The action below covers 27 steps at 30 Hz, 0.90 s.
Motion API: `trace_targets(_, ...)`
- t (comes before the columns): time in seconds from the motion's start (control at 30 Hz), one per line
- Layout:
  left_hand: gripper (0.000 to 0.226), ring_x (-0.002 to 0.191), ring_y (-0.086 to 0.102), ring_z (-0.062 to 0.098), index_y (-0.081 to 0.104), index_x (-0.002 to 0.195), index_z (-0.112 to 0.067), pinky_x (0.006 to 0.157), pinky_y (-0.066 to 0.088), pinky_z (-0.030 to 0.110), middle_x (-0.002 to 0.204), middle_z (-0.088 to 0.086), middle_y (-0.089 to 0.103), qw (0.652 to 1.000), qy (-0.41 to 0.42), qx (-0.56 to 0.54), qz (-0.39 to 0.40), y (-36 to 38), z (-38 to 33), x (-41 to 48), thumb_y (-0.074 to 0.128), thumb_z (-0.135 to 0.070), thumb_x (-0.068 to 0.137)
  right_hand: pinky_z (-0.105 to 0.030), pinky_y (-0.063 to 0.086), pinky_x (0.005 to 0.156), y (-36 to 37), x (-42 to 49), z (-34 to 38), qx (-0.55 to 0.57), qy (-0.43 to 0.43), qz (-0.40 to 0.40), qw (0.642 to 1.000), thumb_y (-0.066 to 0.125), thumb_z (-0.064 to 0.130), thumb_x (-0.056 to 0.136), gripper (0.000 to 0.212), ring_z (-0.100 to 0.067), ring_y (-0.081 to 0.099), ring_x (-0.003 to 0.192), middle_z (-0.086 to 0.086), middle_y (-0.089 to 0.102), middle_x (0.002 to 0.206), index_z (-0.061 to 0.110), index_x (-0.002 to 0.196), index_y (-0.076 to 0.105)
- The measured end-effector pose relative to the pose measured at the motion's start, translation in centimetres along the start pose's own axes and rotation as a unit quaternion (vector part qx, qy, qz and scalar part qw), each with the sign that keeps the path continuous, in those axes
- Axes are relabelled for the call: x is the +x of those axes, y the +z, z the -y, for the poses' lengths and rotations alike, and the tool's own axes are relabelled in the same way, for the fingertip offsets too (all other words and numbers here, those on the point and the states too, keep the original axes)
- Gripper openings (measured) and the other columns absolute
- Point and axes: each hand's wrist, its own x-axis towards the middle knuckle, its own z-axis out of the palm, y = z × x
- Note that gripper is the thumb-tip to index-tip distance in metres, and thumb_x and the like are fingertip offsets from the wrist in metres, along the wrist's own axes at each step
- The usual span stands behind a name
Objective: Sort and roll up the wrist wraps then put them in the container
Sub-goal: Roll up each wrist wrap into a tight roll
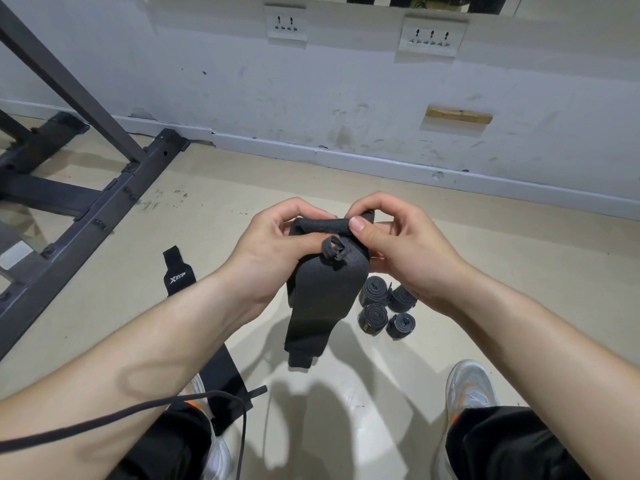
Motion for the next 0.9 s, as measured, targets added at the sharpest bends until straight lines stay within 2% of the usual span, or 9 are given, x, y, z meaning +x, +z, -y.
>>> trace_targets(0.1,0.025,0.069,0.067,0.018,0.070,0.095,-0.012,0.058,0.054,0.022,0.083,0.007,0.072,0.998,-0.040,-0.057,0.011,-0.2,-0.1,0.2,0.069,0.009,0.082,-0.040,0.057,0.069,0.0,0.0,-0.1,0.033,0.003,-0.010,0.999,0.060,0.003,0.099,0.010,-0.030,0.065,0.073,-0.021,0.070,0.083,0.012,0.097,0.063)
trace_targets(0.23,0.026,0.083,0.072,0.020,0.072,0.104,-0.010,0.069,0.059,0.025,0.098,0.012,0.074,0.987,-0.087,-0.130,0.036,-0.5,0.0,0.3,0.066,0.004,0.083,-0.032,0.056,0.062,0.2,-0.1,-0.2,0.032,-0.007,-0.039,0.999,0.064,-0.002,0.096,0.016,-0.027,0.066,0.068,-0.020,0.073,0.083,0.014,0.096,0.065)
trace_targets(0.3,0.026,0.092,0.071,0.023,0.073,0.107,-0.009,0.079,0.059,0.030,0.105,0.015,0.074,0.987,-0.095,-0.126,0.035,-0.8,0.1,0.4,0.058,0.004,0.091,-0.028,0.054,0.059,0.2,-0.1,-0.2,0.020,-0.011,-0.052,0.998,0.066,-0.004,0.094,0.018,-0.023,0.067,0.064,-0.017,0.074,0.081,0.014,0.096,0.065)
trace_targets(0.4,0.022,0.098,0.069,0.024,0.076,0.107,-0.010,0.090,0.054,0.036,0.106,0.014,0.074,0.989,-0.098,-0.103,0.036,-0.9,0.1,0.4,0.065,-0.011,0.088,-0.025,0.053,0.058,0.2,-0.2,-0.1,-0.001,-0.013,-0.064,0.998,0.068,-0.007,0.092,0.021,-0.018,0.068,0.061,-0.011,0.075,0.076,0.014,0.096,0.066)
trace_targets(0.53,0.019,0.089,0.071,0.022,0.074,0.107,-0.006,0.081,0.056,0.031,0.098,0.012,0.076,0.992,-0.089,-0.087,0.008,-0.6,0.5,0.6,0.068,-0.016,0.091,-0.037,0.050,0.069,0.3,-0.1,-0.5,-0.054,-0.017,-0.081,0.995,0.075,-0.001,0.088,0.024,-0.026,0.065,0.069,-0.010,0.074,0.075,0.021,0.092,0.070)
trace_targets(0.67,0.026,0.092,0.070,0.031,0.073,0.110,0.004,0.088,0.054,0.038,0.107,0.022,0.075,0.995,-0.098,-0.008,0.018,-0.8,0.7,0.6,0.067,-0.017,0.095,-0.057,0.050,0.070,0.3,-0.1,-1.0,-0.062,-0.014,-0.087,0.994,0.079,0.004,0.082,0.025,-0.033,0.062,0.073,-0.029,0.072,0.089,0.028,0.085,0.072)
trace_targets(0.73,0.034,0.084,0.067,0.034,0.072,0.113,0.007,0.076,0.053,0.039,0.104,0.028,0.074,0.994,-0.092,0.038,0.033,-0.9,0.7,0.6,0.067,-0.022,0.096,-0.069,0.052,0.077,0.3,-0.2,-0.9,-0.058,-0.010,-0.087,0.995,0.079,0.004,0.081,0.026,-0.035,0.064,0.075,-0.033,0.070,0.092,0.028,0.084,0.073)
trace_targets(0.8,0.035,0.066,0.059,0.026,0.071,0.114,0.008,0.054,0.043,0.028,0.091,0.027,0.070,0.995,-0.077,0.064,0.025,-1.0,0.7,0.7,0.067,-0.022,0.096,-0.068,0.053,0.081,0.3,-0.2,-0.9,-0.050,-0.006,-0.084,0.995,0.078,-0.001,0.084,0.028,-0.036,0.066,0.075,-0.034,0.070,0.093,0.027,0.083,0.071)
trace_targets(0.9,0.028,0.067,0.059,0.023,0.073,0.112,0.005,0.052,0.040,0.024,0.092,0.025,0.071,0.996,-0.073,0.057,0.019,-1.2,0.9,0.9,0.068,-0.016,0.095,-0.053,0.060,0.077,0.2,-0.1,-0.8,-0.036,0.002,-0.062,0.997,0.074,-0.005,0.088,0.027,-0.032,0.066,0.075,-0.029,0.068,0.092,0.021,0.087,0.067)
